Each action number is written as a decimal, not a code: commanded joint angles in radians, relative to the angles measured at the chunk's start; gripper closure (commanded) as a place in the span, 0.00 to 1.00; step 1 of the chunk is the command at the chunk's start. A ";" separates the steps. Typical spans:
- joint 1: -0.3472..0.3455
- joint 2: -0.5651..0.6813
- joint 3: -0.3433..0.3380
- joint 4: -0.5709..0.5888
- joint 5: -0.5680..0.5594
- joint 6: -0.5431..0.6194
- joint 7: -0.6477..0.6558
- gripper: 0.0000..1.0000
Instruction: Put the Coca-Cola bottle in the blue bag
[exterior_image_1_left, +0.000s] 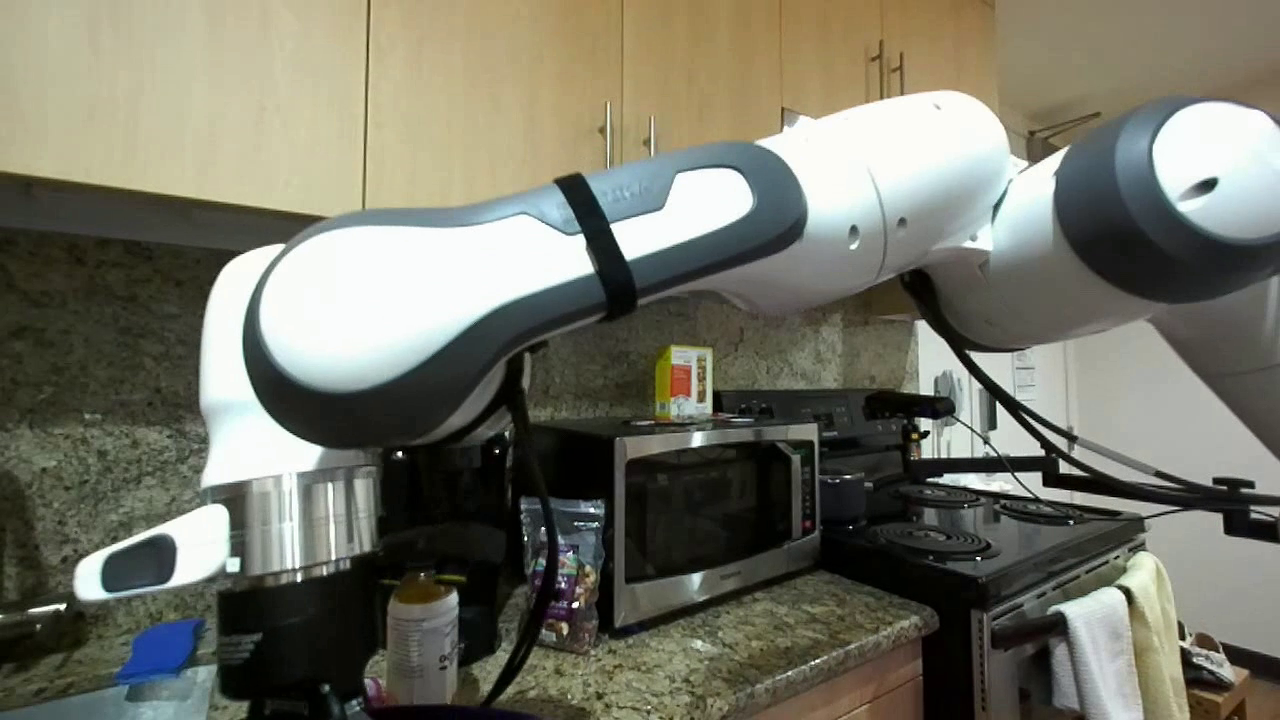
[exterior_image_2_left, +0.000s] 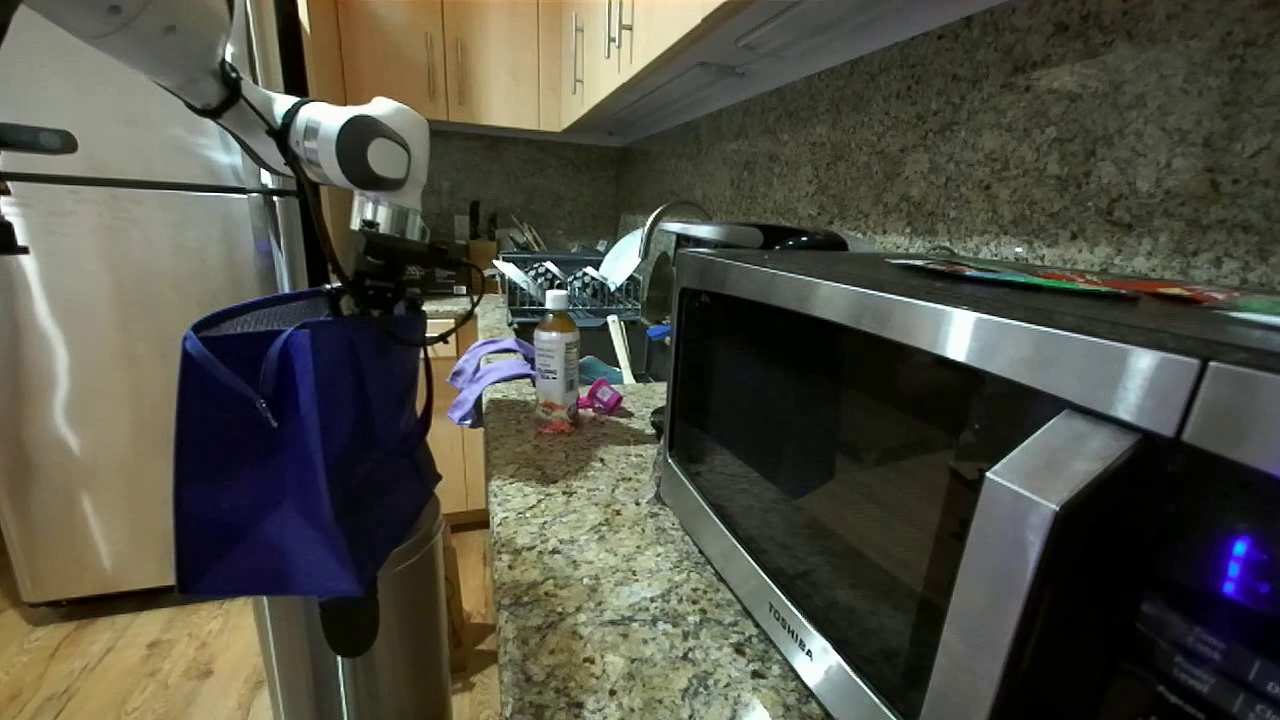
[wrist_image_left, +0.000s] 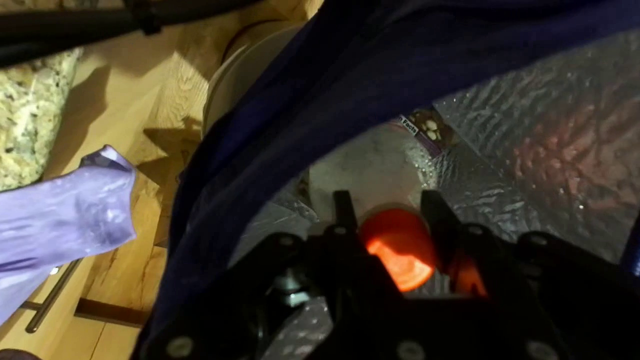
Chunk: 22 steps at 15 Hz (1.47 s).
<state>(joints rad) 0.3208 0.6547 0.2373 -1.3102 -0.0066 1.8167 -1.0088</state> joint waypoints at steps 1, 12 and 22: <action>-0.018 -0.044 0.001 -0.105 0.027 0.047 0.028 0.88; -0.014 -0.036 0.071 -0.270 0.007 0.200 0.063 0.88; -0.001 -0.100 0.071 -0.398 -0.032 0.397 0.213 0.00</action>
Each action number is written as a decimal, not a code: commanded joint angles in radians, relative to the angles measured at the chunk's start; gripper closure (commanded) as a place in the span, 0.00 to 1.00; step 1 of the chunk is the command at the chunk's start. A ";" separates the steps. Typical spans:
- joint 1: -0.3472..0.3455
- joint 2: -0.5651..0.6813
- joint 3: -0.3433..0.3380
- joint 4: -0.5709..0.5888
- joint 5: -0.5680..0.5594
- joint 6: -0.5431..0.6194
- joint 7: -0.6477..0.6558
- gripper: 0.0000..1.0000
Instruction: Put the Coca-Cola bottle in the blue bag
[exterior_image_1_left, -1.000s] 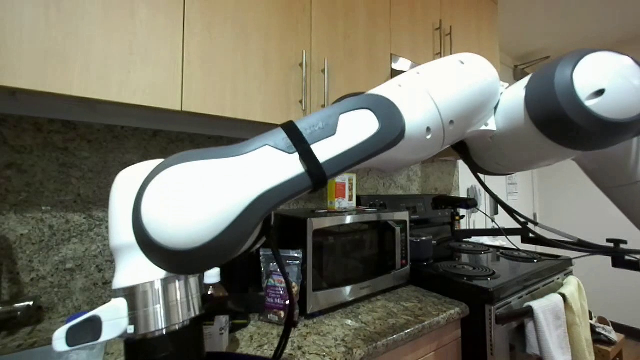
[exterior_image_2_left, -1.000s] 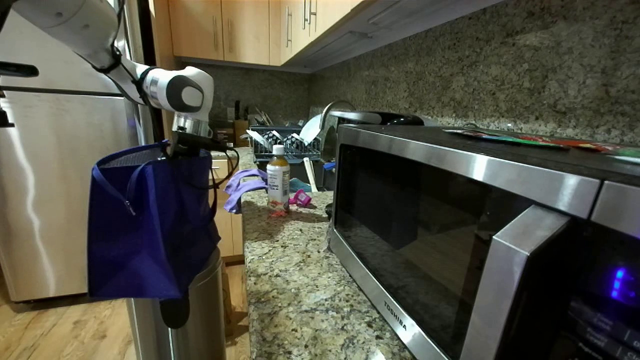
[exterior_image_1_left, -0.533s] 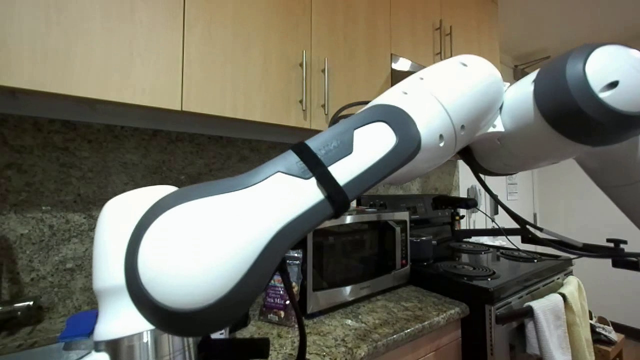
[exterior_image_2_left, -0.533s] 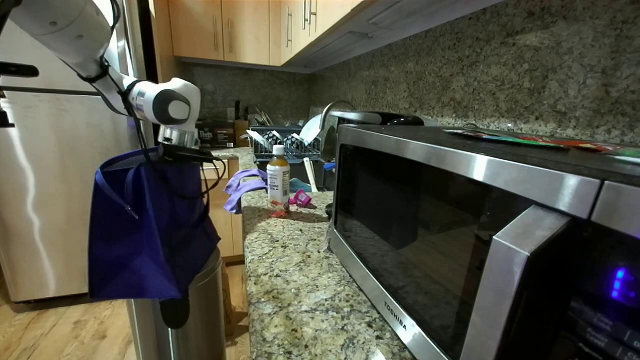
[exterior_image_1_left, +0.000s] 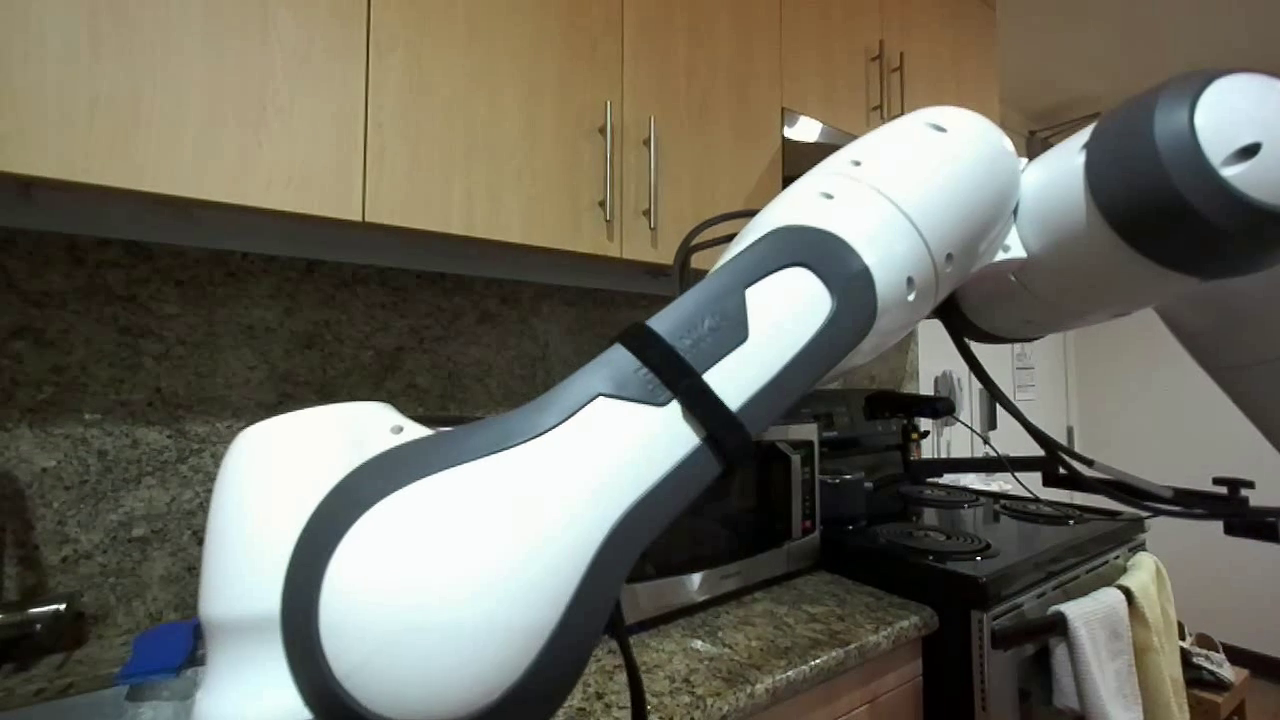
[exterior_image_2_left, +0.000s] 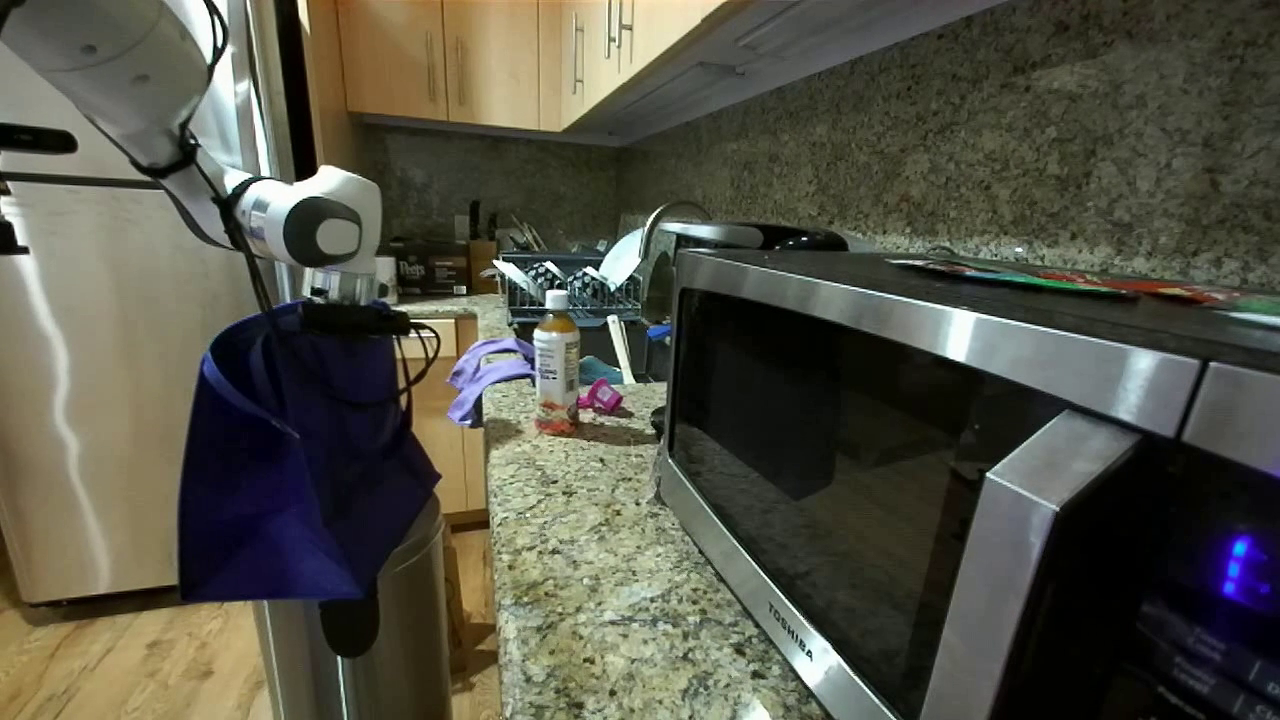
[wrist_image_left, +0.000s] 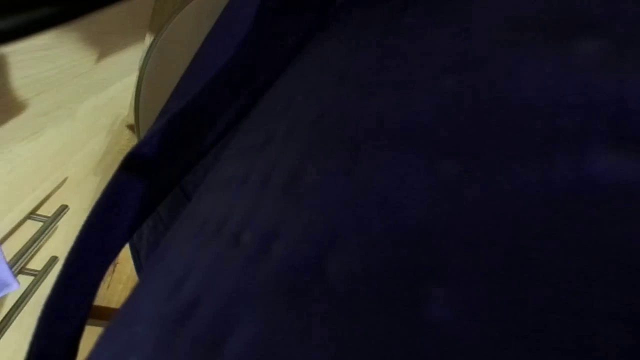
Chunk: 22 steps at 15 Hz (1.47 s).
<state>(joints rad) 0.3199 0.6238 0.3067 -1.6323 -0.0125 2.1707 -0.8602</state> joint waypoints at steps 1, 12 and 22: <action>0.004 -0.083 0.000 -0.080 -0.036 0.041 0.081 0.00; 0.045 -0.263 0.010 -0.071 -0.109 0.018 0.226 0.00; 0.056 -0.468 -0.024 0.042 -0.361 -0.215 0.530 0.00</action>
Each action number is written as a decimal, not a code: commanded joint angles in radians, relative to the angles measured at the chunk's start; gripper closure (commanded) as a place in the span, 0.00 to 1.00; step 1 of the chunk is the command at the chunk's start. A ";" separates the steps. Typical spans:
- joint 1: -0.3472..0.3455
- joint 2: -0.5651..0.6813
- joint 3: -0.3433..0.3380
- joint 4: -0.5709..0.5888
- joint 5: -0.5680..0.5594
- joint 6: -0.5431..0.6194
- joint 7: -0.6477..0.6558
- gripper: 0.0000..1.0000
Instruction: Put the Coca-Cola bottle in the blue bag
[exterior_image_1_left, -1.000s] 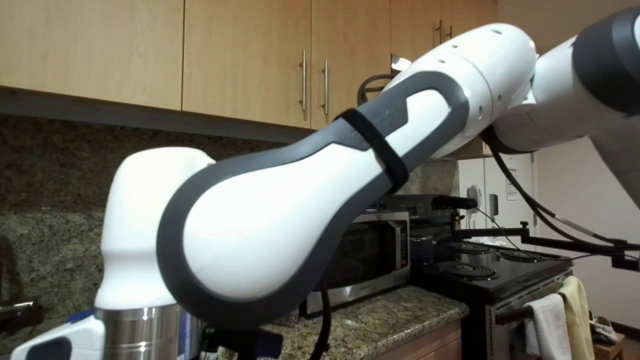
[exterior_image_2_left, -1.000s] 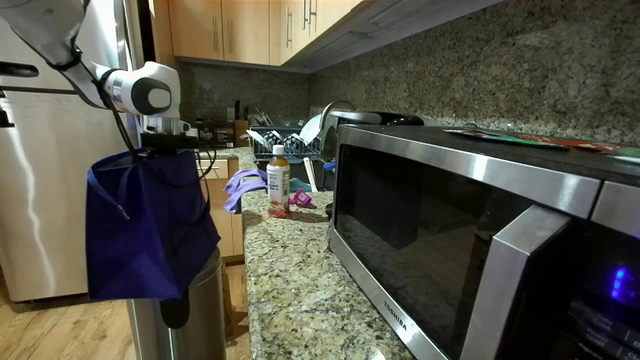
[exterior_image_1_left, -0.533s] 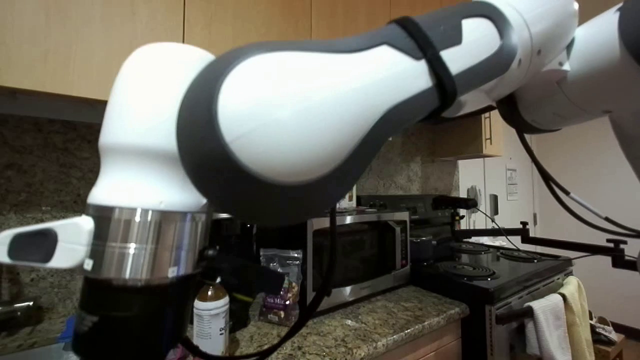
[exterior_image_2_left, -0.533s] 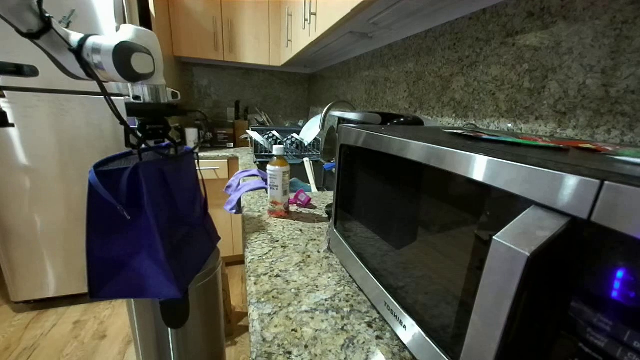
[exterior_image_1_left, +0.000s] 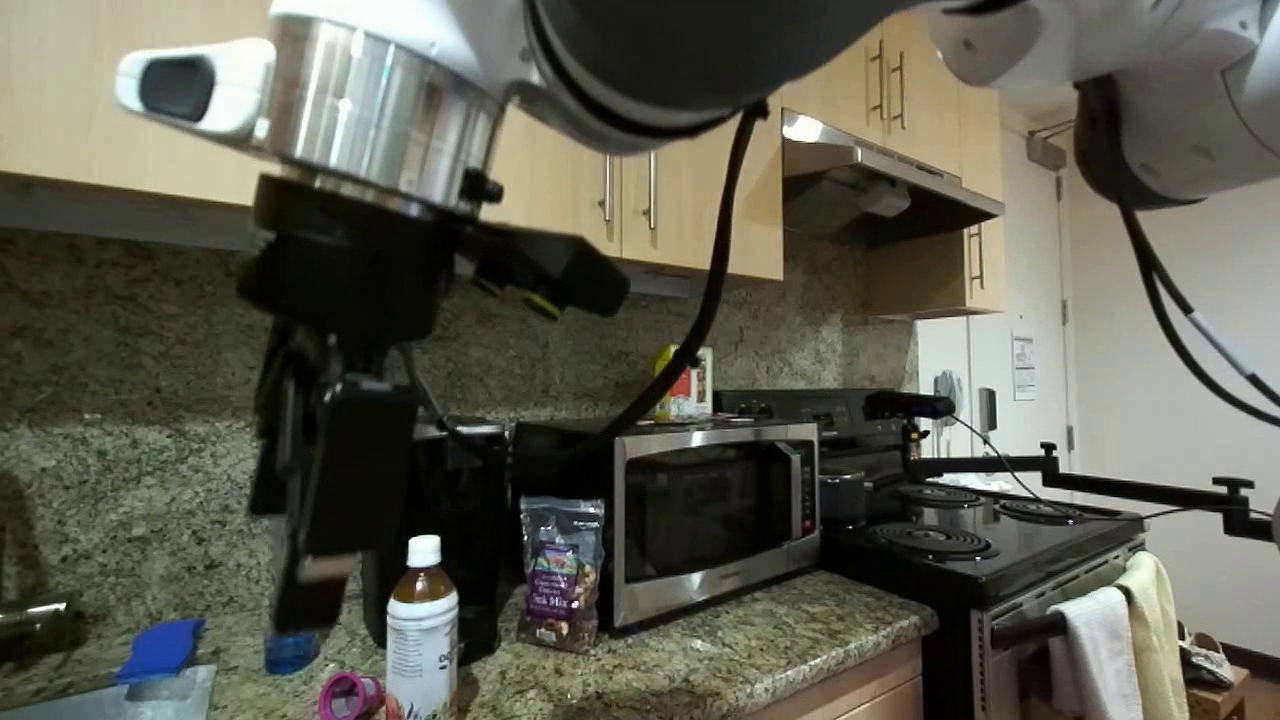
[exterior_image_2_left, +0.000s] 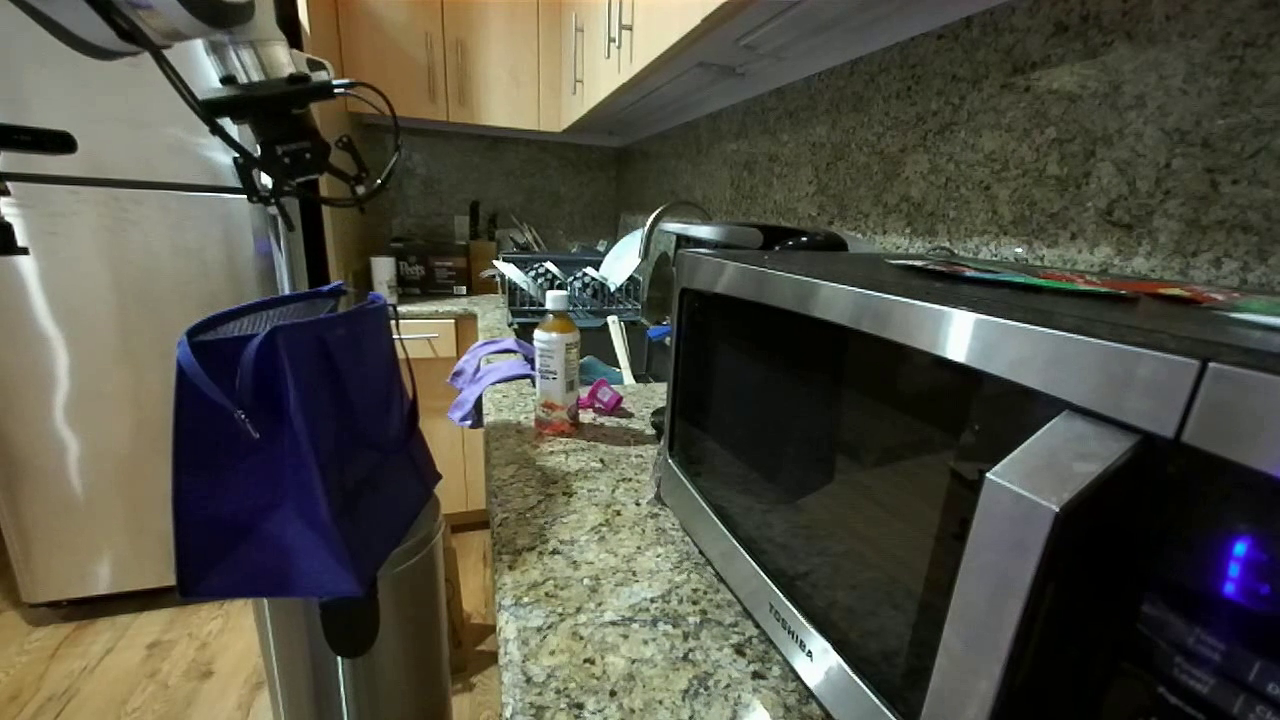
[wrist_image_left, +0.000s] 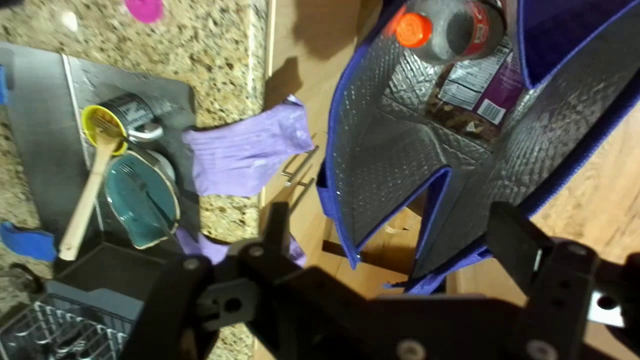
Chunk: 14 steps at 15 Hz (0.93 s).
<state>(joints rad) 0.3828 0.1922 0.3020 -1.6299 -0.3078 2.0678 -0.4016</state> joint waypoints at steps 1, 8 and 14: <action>-0.019 -0.041 -0.032 0.066 -0.078 -0.161 0.094 0.00; -0.153 -0.009 -0.136 0.157 -0.011 -0.263 0.086 0.00; -0.226 -0.001 -0.184 0.142 0.016 -0.247 0.091 0.00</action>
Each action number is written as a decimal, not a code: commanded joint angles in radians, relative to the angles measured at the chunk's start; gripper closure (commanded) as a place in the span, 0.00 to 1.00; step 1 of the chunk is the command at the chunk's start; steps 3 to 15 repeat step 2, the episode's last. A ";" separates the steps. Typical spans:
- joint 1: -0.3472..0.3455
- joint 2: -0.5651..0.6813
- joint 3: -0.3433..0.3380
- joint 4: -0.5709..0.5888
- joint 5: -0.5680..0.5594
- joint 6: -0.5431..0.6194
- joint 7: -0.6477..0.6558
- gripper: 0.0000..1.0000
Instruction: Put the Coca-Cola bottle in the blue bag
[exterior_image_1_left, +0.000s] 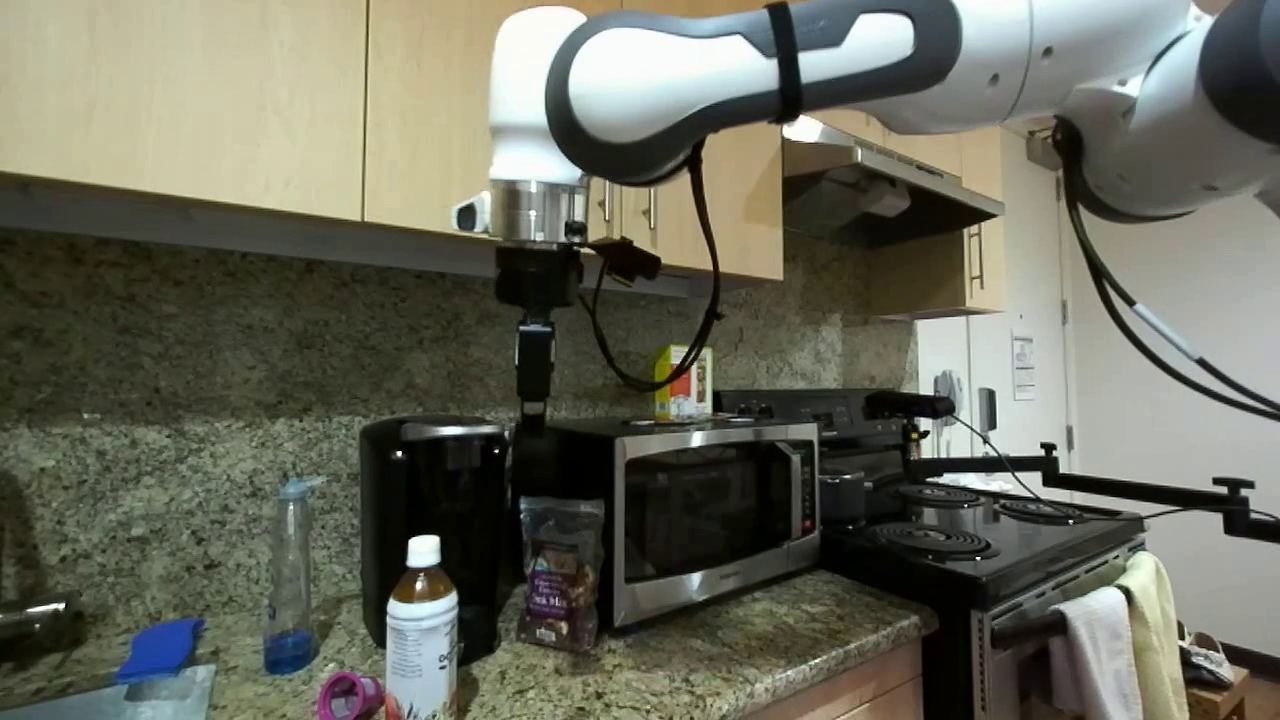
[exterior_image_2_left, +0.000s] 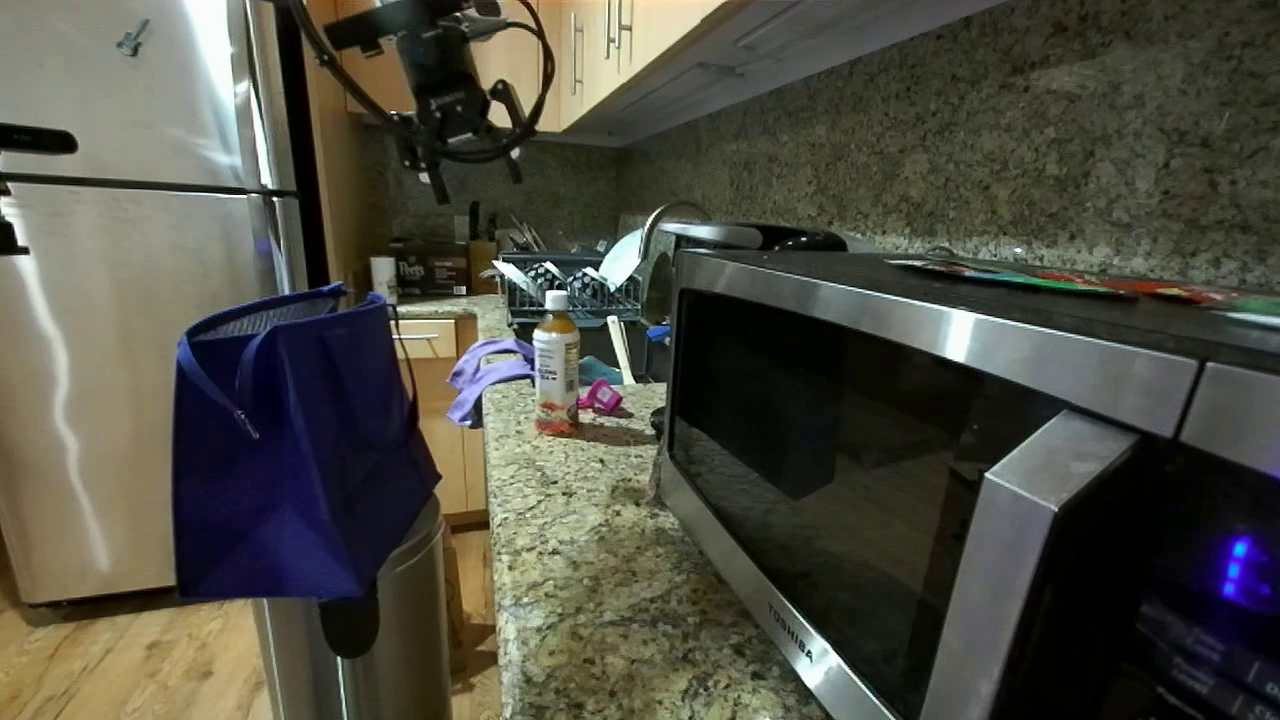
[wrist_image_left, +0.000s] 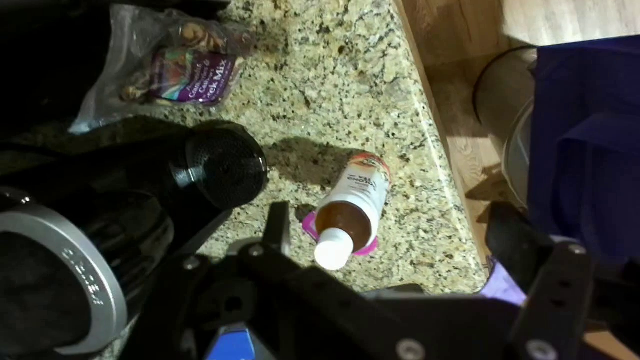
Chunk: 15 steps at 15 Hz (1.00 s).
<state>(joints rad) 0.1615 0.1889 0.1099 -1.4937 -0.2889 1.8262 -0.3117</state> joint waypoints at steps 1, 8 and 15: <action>-0.018 0.003 0.000 0.006 0.012 0.000 0.001 0.00; -0.025 0.003 -0.003 0.006 0.019 0.003 0.001 0.00; -0.025 0.003 -0.003 0.006 0.019 0.003 0.001 0.00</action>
